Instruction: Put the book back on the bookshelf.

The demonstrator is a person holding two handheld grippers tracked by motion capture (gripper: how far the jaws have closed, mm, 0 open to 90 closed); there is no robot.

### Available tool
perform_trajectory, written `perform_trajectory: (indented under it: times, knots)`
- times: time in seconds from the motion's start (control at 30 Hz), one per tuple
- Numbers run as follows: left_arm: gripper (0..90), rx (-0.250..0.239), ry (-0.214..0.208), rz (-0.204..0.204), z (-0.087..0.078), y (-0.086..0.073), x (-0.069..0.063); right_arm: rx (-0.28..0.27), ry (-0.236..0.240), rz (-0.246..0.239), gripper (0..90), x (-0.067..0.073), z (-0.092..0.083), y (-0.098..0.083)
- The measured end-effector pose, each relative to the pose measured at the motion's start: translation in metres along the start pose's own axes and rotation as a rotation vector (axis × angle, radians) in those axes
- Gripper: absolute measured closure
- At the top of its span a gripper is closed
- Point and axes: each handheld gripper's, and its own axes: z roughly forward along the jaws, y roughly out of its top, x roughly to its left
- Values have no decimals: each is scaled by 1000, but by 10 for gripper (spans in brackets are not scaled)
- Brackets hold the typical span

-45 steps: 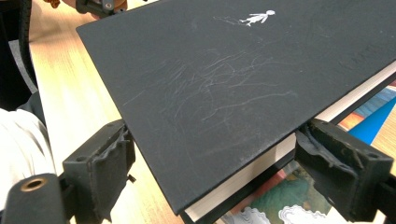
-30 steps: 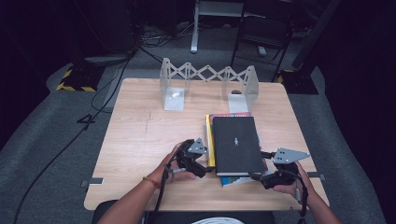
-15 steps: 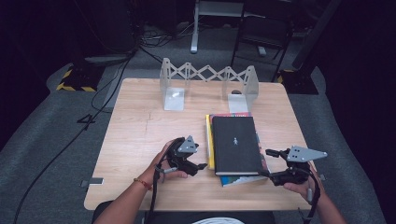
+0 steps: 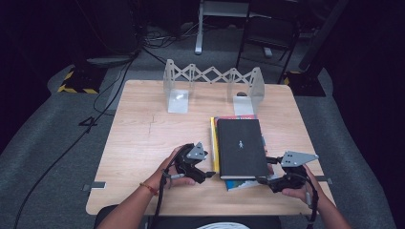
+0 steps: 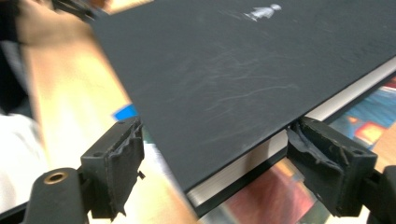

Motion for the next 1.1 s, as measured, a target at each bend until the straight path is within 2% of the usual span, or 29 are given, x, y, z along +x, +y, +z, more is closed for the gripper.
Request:
perform_trajectory:
  times: [0.07,0.13,0.2,0.3,0.37,0.47,0.6,0.63,0.67,0.73,0.77,0.87,0.93,0.97,1.0,1.03,1.1]
  knots:
    - [235,-14,22,-8,-5,-1,4,-10,-4,8,146,0,5,0]
    - [232,-38,39,-33,-9,-3,9,-15,0,16,146,0,7,1]
    - [218,-33,58,-43,-12,-4,13,-23,-2,16,146,0,9,2]
    - [223,-61,67,-76,-17,-4,18,-19,-5,10,143,0,13,5]
    - [223,-100,51,-110,-23,-4,22,-15,-12,3,139,1,17,8]
    - [221,-98,70,-104,-26,-4,24,-13,-25,-10,135,2,22,12]
    - [215,-77,108,-94,-26,-6,27,-18,-16,-11,135,1,31,18]
    - [214,-82,106,-98,-27,-7,29,-13,-9,-12,136,0,34,21]
    - [214,-100,97,-108,-28,-8,31,-13,-9,-12,136,0,34,21]
    - [214,-122,105,-115,-30,-7,35,-9,-2,-15,148,-1,33,23]
    - [212,-129,90,-125,-31,-6,36,-9,-3,-10,162,-1,31,23]
    - [198,-190,66,-134,-37,-1,34,-29,2,-34,194,5,11,21]
    - [198,-201,51,-138,-37,3,35,-67,-4,-34,198,7,-1,26]
    - [198,-197,60,-147,-34,5,36,-76,-9,-33,201,7,-2,28]
    - [201,-182,70,-165,-33,7,39,-77,-24,-24,208,5,-3,33]
    - [200,-182,70,-165,-33,7,39,-77,-24,-24,208,5,-3,33]
    - [197,-186,60,-209,-31,10,50,-56,-36,2,207,-2,4,40]
